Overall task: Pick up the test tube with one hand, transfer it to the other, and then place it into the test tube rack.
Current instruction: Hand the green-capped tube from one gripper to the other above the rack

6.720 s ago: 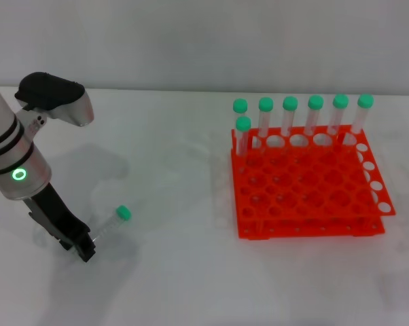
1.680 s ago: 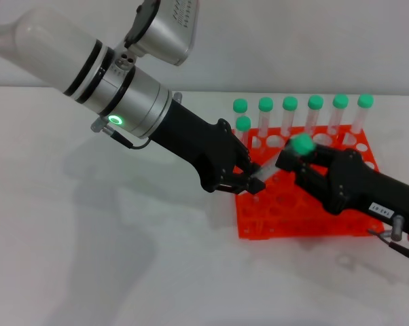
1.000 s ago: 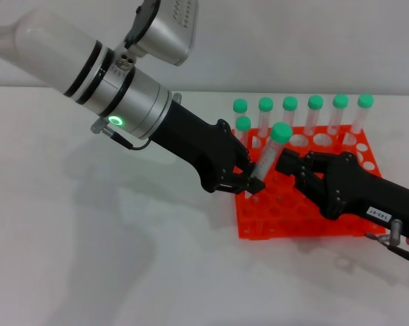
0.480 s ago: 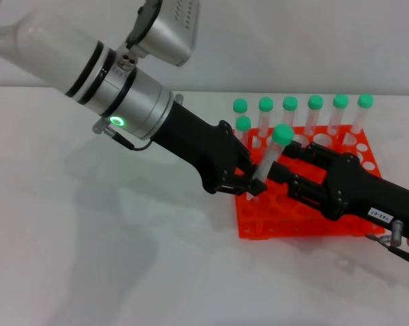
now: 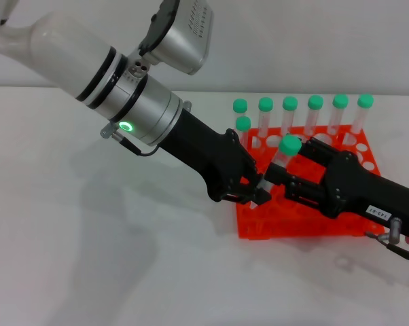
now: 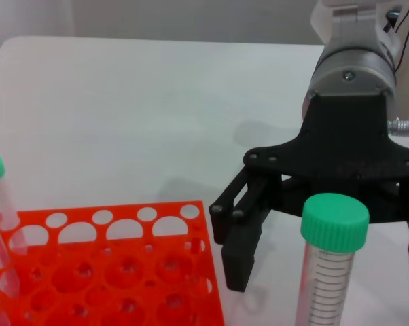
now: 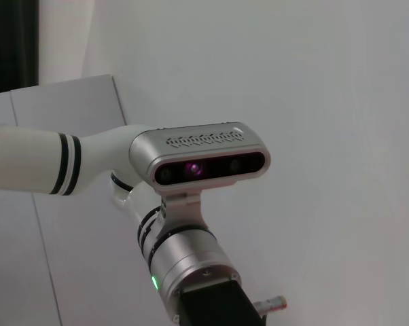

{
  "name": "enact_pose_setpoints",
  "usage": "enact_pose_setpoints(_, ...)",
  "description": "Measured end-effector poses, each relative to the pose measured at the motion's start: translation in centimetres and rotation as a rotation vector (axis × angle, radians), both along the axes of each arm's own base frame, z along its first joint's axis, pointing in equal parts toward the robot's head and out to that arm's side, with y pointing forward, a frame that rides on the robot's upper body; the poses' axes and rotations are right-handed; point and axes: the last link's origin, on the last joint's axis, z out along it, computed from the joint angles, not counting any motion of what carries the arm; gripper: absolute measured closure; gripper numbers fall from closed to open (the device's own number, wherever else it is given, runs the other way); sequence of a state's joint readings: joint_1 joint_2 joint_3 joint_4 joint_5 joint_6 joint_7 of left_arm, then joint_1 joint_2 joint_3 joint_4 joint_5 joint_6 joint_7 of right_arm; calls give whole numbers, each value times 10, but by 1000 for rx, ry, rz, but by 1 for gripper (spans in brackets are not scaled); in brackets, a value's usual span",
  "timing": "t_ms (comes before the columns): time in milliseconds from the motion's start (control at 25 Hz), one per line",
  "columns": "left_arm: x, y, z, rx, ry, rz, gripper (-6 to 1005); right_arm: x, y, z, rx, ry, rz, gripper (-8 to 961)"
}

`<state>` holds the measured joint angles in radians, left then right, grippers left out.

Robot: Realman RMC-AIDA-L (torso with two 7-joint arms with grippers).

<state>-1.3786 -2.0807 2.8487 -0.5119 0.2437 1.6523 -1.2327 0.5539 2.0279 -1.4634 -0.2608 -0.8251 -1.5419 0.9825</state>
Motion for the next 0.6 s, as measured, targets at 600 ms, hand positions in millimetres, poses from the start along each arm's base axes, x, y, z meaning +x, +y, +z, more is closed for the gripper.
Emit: enact_pose_setpoints(600, 2, -1, -3, -9, 3, -1, 792, 4, -2, -1, 2, 0, -13, 466)
